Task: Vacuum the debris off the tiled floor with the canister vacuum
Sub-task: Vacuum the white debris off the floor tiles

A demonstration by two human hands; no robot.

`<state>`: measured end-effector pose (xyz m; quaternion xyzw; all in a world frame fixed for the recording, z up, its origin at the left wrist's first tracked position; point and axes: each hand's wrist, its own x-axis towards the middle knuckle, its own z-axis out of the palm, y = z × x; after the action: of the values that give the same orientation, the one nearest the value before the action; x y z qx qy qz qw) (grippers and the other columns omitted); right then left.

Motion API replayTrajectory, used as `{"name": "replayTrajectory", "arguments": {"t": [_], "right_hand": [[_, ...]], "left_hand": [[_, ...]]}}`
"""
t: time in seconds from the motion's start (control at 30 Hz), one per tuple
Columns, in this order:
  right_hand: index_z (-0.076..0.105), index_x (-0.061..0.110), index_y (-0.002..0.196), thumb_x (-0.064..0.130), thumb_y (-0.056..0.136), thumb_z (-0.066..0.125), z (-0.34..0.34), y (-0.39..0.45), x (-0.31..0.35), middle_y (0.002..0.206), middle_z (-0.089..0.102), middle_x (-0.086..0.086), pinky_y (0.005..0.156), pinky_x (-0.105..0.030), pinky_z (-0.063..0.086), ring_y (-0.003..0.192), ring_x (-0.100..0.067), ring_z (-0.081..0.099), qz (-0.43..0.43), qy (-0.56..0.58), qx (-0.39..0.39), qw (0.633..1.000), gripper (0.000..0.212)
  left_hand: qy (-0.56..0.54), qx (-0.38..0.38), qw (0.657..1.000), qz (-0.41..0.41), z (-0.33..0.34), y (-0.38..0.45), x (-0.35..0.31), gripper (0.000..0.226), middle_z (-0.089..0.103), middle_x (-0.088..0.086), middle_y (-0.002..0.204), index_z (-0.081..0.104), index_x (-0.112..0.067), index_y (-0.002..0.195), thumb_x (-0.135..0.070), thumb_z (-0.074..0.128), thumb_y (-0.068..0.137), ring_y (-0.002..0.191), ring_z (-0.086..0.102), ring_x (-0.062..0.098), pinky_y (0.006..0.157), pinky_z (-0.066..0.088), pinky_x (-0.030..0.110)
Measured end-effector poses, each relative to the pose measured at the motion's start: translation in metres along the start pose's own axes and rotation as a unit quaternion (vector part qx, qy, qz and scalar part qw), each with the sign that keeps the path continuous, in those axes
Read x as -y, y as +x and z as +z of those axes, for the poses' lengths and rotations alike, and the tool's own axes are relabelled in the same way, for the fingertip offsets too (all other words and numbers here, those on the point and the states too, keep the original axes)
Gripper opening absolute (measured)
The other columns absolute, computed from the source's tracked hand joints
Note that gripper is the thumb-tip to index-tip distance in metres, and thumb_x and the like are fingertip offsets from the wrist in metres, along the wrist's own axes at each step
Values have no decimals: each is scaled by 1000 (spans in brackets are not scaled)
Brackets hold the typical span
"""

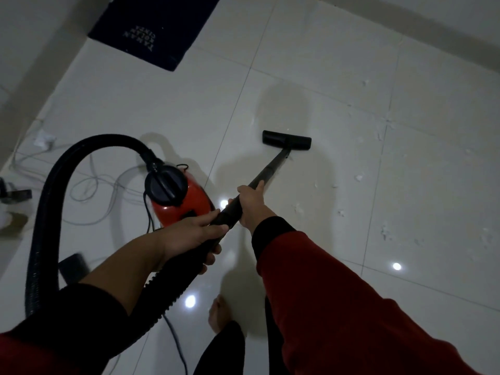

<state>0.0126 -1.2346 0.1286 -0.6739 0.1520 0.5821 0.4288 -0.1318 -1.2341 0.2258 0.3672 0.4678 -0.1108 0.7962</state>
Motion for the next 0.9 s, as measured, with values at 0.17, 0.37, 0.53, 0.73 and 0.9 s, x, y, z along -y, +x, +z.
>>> {"name": "replayTrajectory", "arguments": {"t": [0.17,0.37,0.53,0.73,0.9], "right_hand": [[1,54,145,12,91,43,-11,-16,-31,89,48,-3,62,-34,56,67,-20,56,3,-12,-4,1000,80],[1,60,141,15,86,45,-30,-25,-61,116,56,-13,73,-41,56,75,-23,57,-2,-16,-2,1000,83],[2,59,142,16,88,46,-34,-30,-86,108,55,-8,71,-39,55,81,-23,59,1,-16,-3,1000,82],[0,56,144,19,92,49,-24,-39,-125,101,55,-6,74,-39,55,75,-20,59,-9,4,8,1000,80],[-3,55,144,25,95,52,-19,-58,-163,130,52,-16,90,-48,53,89,-25,56,-16,38,26,999,79]], "left_hand": [[5,6,1000,-2,9,-22,28,40,54,10,76,46,-41,129,-28,55,92,49,55,13,47,47,26],[5,-3,1000,1,27,-36,62,46,55,9,75,43,-46,131,-28,57,92,50,56,14,48,48,27],[3,-13,1000,-5,29,-44,86,48,56,9,74,43,-43,133,-28,58,91,50,57,14,47,48,28],[12,-14,1000,-23,12,-59,116,54,59,6,68,39,-43,137,-27,60,89,49,56,13,45,48,28],[27,-20,999,-33,-3,-80,150,64,59,5,68,31,-45,141,-28,62,88,49,55,14,46,47,28]]}}
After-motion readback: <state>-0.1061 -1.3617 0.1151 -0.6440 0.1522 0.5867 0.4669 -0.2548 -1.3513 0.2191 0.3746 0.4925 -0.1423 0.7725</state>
